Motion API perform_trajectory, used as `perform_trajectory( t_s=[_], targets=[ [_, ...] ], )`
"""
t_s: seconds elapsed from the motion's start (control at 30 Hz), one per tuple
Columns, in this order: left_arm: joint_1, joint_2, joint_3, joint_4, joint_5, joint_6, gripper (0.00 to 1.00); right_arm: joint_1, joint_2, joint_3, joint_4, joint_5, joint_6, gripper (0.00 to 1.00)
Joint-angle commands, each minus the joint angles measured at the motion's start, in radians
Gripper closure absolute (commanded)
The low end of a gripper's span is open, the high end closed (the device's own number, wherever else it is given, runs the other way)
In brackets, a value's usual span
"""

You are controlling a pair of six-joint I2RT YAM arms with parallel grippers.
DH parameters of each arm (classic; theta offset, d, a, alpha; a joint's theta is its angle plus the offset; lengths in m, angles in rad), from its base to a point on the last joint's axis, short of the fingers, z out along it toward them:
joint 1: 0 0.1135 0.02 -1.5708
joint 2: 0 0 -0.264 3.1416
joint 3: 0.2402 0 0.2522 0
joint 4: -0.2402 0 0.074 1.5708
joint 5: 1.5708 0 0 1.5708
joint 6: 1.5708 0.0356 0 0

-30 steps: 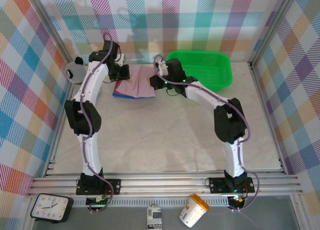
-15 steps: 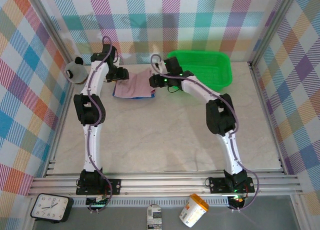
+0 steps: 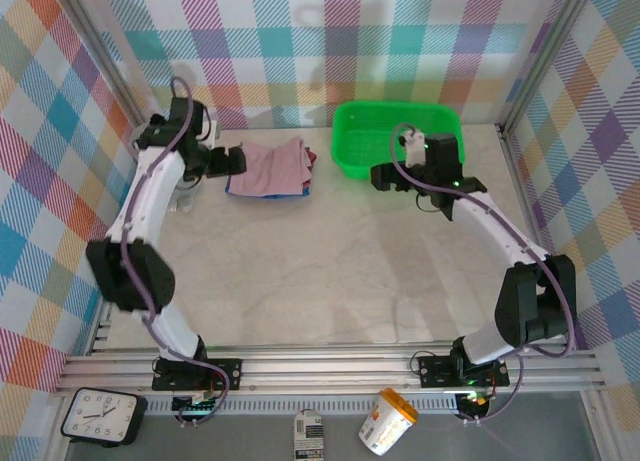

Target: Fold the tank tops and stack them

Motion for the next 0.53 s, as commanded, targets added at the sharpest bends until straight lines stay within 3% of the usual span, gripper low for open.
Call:
perform_trajectory(
  t_s=[0.0,0.23,0.5],
  targets=[
    [0.003,-0.107,-0.255,0.181,-0.043,-0.046,0.04,-0.077,-0.02,-0.108,0.118,0.023,-0.019,0.01],
    [0.005,-0.254,-0.716,0.589,-0.21,-0.068,0.0,-0.137,-0.003,-0.258,0.299,0.237,-0.068,0.01],
    [0.011,-0.221,-0.769,0.737,-0.207,-0.028,0.0,-0.144,0.021,-0.313,0.371,0.274,-0.063,0.01]
  ],
)
